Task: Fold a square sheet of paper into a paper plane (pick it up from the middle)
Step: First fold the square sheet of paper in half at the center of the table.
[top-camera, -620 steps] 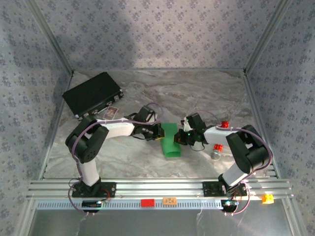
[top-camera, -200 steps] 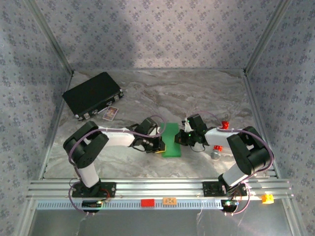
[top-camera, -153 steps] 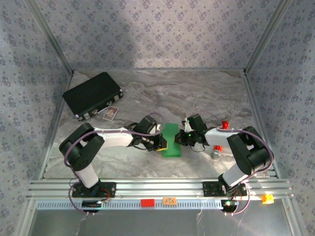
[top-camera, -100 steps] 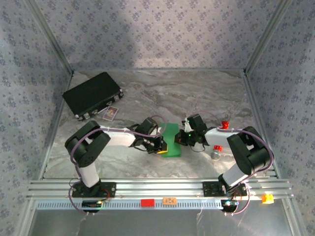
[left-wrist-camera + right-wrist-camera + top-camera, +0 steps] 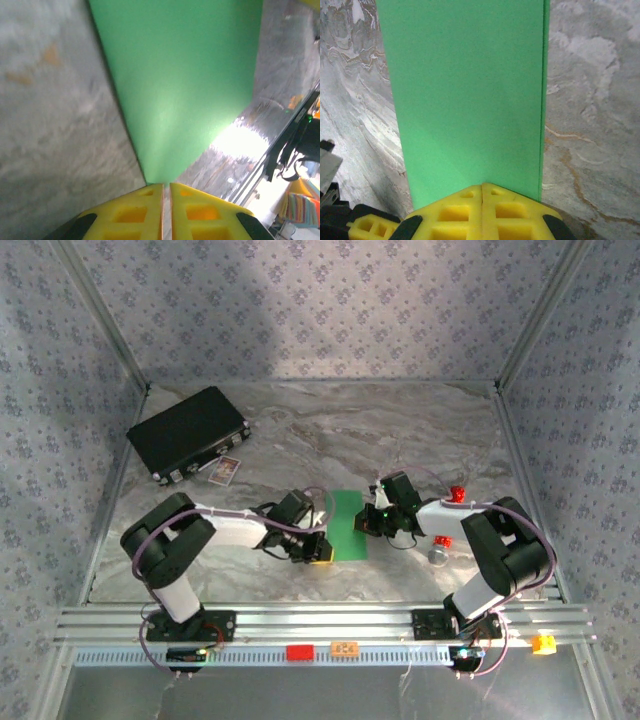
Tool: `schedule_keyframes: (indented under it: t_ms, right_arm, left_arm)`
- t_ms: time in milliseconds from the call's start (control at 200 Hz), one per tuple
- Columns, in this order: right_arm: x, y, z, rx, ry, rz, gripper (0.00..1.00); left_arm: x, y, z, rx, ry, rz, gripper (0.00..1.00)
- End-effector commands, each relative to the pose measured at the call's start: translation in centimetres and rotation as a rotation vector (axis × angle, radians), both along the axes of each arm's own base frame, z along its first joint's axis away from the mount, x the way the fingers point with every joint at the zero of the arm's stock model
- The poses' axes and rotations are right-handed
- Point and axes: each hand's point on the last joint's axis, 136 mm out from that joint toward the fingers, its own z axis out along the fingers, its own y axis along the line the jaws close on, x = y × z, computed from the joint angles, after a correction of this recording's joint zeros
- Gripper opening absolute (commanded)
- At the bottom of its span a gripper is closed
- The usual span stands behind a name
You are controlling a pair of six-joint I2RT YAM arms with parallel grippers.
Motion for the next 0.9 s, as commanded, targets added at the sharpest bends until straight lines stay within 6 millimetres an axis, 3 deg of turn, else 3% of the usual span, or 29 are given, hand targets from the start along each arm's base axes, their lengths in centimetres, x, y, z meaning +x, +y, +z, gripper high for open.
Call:
schedule_keyframes:
  t_ms: [0, 115, 230, 385, 480, 655, 790, 894]
  right_arm:
    - [-4.3, -4.6, -5.4, -0.226, 0.201, -0.065, 0.00]
    - [-4.4, -4.6, -5.5, -0.229, 0.205, -0.063, 0.00]
    - [-4.4, -4.5, -5.3, -0.224, 0.203, -0.059, 0.00]
    - [-4.2, -4.5, -5.0, -0.221, 0.195, -0.059, 0.00]
    - [-4.0, -4.4, -4.9, -0.220, 0.194, -0.061, 0.00]
    - [-4.1, -4.4, -5.0, -0.221, 0.199, -0.060, 0.00]
    - [-4.2, -4.5, -5.2, -0.227, 0.200, -0.064, 0.00]
    - [-4.3, -4.5, -5.3, -0.224, 0.204, -0.062, 0.00]
  left_arm:
    - [-2.0, 1.1, -0.4, 0.051, 0.005, -0.078, 0.12]
    - [-1.7, 1.2, -0.1, 0.087, -0.036, -0.071, 0.11]
    - [-0.7, 0.5, 2.1, 0.035, -0.098, -0.034, 0.11]
    - [2.0, 0.1, 4.5, 0.009, -0.151, 0.021, 0.11]
    - [4.1, -0.8, 4.9, -0.050, -0.127, 0.078, 0.12]
    - [5.7, -2.8, 4.6, -0.092, -0.079, 0.070, 0.13]
    - [5.9, -3.1, 2.9, -0.075, -0.046, 0.067, 0.13]
    - [5.5, -2.3, 0.7, -0.025, -0.011, 0.076, 0.13]
